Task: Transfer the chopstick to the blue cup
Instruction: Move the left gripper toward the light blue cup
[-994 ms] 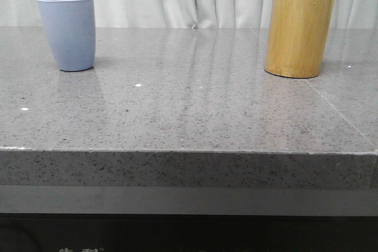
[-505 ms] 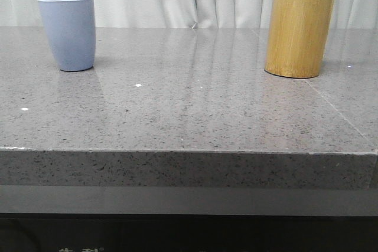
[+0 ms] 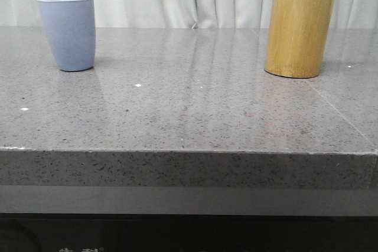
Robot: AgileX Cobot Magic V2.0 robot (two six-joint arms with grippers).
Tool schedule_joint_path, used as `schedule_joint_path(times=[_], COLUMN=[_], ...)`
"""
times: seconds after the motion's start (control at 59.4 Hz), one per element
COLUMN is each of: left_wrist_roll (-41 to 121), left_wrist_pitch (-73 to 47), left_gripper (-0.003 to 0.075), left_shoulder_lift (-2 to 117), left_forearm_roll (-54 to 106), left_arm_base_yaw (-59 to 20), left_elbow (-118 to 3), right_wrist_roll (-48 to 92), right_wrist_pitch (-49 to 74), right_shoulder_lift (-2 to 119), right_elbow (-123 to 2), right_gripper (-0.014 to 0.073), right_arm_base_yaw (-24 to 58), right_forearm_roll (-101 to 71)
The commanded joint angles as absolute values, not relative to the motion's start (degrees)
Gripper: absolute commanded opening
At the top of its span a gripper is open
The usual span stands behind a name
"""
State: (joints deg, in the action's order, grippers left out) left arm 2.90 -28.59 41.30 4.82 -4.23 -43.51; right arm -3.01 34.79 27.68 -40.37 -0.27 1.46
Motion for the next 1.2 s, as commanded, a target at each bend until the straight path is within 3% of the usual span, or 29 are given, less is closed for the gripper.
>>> schedule_joint_path(times=[0.0, 0.522, 0.859, 1.179], left_wrist_roll=[2.49, 3.63, 3.63, 3.63], left_wrist_pitch=[-24.6, -33.48, -49.66, -55.92], left_gripper=[0.0472, 0.0439, 0.0439, 0.0438], left_shoulder_lift=[43.03, 65.4, 85.01, 98.35], left_forearm_roll=[4.94, 4.94, 5.06, 5.64], left_arm_base_yaw=[-4.18, -9.65, -10.02, -10.02], left_elbow=[-45.9, -67.31, -87.08, -101.24], right_wrist_roll=[-2.88, -2.88, -2.88, -2.88], right_wrist_pitch=[30.57, 30.57, 30.57, 30.57], right_shoulder_lift=[28.39, 28.39, 28.39, 28.39], right_elbow=[-42.08, -42.08, -42.08, -42.08], right_gripper=[0.0548, 0.0548, 0.0548, 0.0548], right_arm_base_yaw=[-0.28, -0.28, -0.28, -0.28], right_forearm_roll=[2.18, 2.02, 1.97, 1.97])
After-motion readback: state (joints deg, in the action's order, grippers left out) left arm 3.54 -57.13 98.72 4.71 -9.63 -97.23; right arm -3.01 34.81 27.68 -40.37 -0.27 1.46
